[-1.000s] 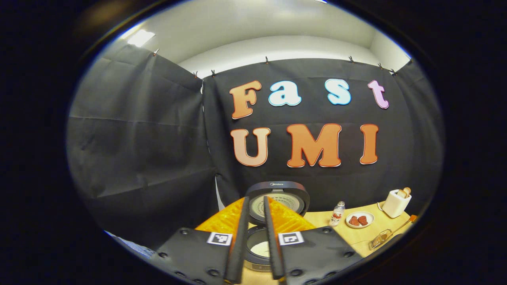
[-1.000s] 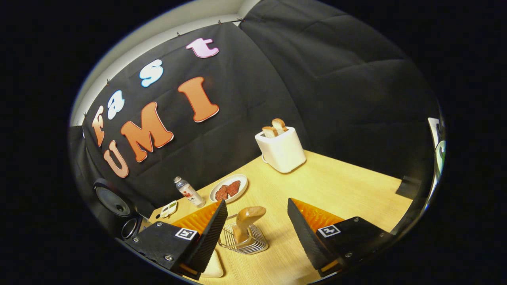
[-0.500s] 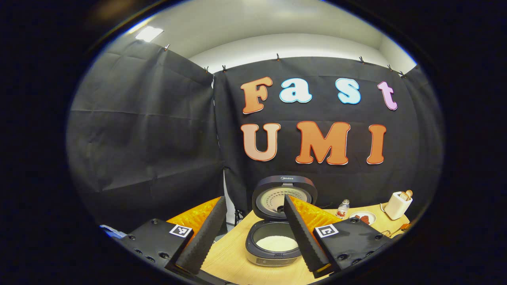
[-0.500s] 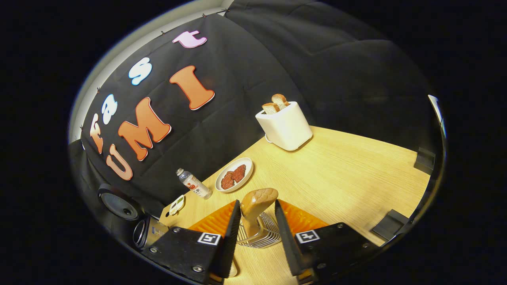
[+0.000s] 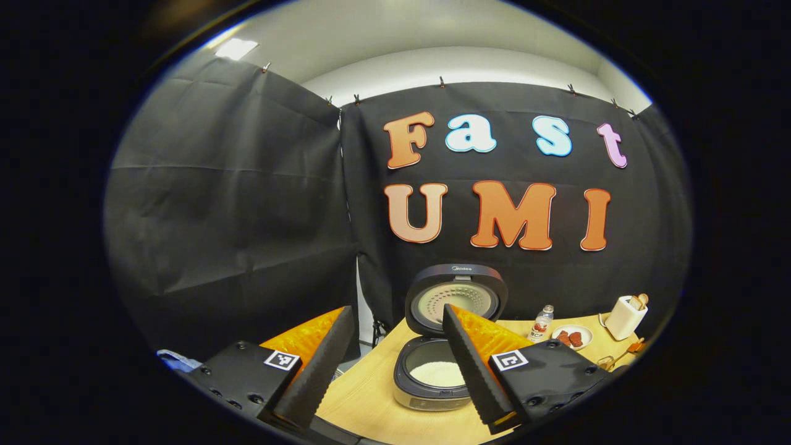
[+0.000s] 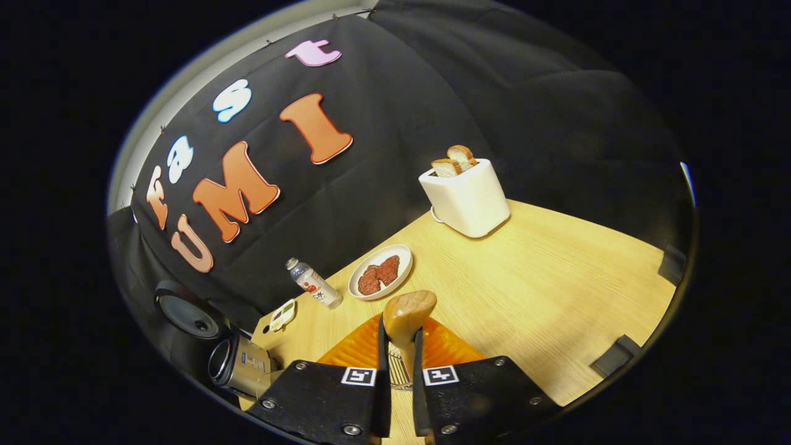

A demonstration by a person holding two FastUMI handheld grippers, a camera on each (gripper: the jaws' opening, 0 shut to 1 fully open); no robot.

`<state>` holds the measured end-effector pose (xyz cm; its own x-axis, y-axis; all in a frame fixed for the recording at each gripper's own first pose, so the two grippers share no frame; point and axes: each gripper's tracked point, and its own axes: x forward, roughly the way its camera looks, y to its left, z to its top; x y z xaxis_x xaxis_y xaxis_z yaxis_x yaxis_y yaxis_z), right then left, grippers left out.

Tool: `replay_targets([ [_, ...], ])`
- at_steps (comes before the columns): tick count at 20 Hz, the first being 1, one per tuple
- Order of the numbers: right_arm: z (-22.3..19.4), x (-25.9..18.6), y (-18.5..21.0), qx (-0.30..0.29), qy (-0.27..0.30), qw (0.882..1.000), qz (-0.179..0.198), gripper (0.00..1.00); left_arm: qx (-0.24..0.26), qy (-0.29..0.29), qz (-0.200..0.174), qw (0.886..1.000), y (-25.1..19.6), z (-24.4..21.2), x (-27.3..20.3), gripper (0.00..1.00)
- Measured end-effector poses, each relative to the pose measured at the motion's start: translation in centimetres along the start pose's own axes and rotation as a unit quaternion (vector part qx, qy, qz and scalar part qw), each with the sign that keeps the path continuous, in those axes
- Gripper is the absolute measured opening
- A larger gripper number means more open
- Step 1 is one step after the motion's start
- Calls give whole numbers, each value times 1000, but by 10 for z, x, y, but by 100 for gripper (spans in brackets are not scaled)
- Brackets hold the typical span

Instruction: Close the left gripper, press the button to open the rice cooker; take a wooden spoon from the chopstick holder with the right hand, scoop a spoonful of rice and pour it into the rice cooker, then put the wooden spoon back into the chopstick holder.

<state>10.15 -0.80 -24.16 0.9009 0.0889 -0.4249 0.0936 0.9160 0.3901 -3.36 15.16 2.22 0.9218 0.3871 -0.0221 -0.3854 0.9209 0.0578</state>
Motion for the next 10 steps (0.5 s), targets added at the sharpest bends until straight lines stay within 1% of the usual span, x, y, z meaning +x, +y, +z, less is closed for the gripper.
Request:
replay_targets([
  [4, 17, -13, 14, -22, -18, 1000, -11, 13, 2, -16, -9, 1000, 3, 9, 12, 97],
  [5, 22, -18, 18, -28, -24, 999, -14, 13, 1, -20, -6, 1000, 8, 9, 16, 98],
  [7, 35, -27, 26, -40, -37, 998, -18, 13, -9, -23, -16, 1000, 6, 9, 22, 100],
  [10, 52, -44, 46, -50, -58, 997, -17, 13, -8, -21, -24, 999, 11, 4, 37, 97],
])
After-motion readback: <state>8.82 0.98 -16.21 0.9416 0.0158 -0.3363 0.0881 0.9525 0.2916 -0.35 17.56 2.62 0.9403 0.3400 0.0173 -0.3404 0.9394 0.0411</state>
